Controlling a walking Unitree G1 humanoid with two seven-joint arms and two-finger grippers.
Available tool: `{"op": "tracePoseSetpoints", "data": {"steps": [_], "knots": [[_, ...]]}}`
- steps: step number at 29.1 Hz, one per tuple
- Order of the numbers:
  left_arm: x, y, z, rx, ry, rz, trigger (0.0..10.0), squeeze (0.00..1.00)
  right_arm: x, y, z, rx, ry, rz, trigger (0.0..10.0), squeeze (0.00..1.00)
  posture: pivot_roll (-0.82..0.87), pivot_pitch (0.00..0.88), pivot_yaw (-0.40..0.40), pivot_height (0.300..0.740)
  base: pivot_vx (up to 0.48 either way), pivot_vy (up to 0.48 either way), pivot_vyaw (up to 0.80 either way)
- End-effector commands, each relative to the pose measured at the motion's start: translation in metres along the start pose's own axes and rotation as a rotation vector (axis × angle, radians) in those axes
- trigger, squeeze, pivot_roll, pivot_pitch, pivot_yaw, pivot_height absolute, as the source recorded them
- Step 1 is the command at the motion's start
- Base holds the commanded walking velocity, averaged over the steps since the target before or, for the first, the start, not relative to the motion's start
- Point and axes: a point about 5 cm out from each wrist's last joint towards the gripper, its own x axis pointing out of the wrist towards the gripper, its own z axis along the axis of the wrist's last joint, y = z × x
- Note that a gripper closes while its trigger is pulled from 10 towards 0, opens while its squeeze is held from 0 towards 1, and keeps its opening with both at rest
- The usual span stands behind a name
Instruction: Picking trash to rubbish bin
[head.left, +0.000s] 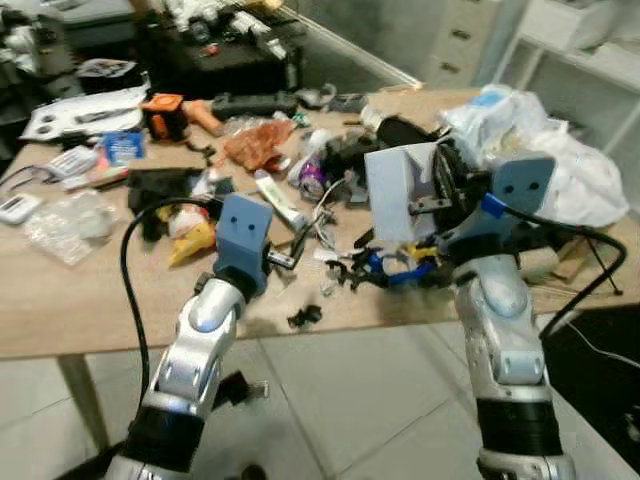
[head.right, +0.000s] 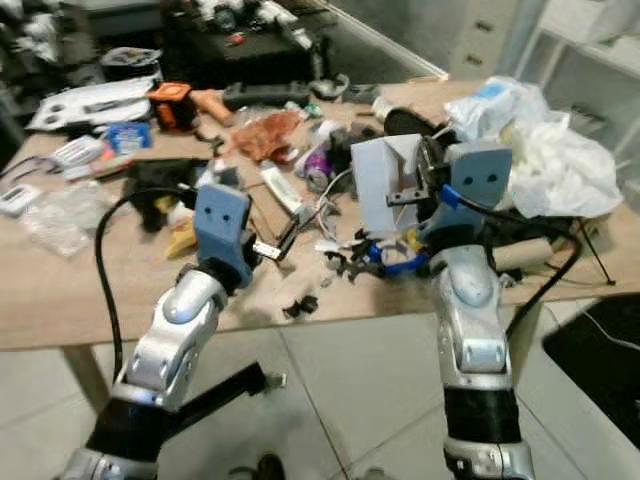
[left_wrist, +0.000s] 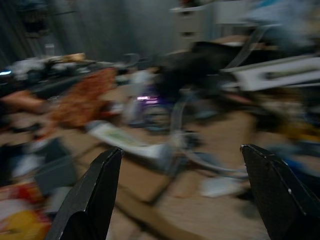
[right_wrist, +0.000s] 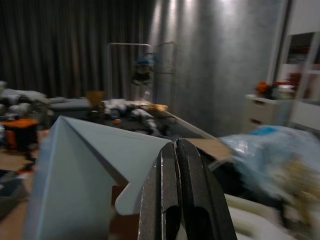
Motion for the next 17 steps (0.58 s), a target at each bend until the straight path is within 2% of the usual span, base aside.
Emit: {"op": "tracePoseSetpoints", "data": {"steps": [1,4,17], "knots": [[-0.0011,-0.0010,-0.0015,-0.003,0.011,-0.005,10.0,0.00,-0.0013,0.0020,0.0010,0.013,-0.005,-0.001,10.0,0.00,-0.04,0.147,-0.001,0.740,-0.274,0.000,0.00],[-0.0010,-0.0011,-0.0017,-0.002,0.012,-0.007,10.0,0.00,-0.0012,0.0020,0.0009,0.014,-0.003,-0.001,10.0,0.00,-0.04,0.147,-0.001,0.740,-0.255,0.000,0.00],[-0.0011,-0.0038,-0.0038,0.016,0.030,-0.032,10.0,0.00,-0.0023,0.0020,0.0005,0.015,0.005,-0.003,10.0,0.00,-0.04,0.143,0.001,0.740,0.000,0.000,0.00]]}}
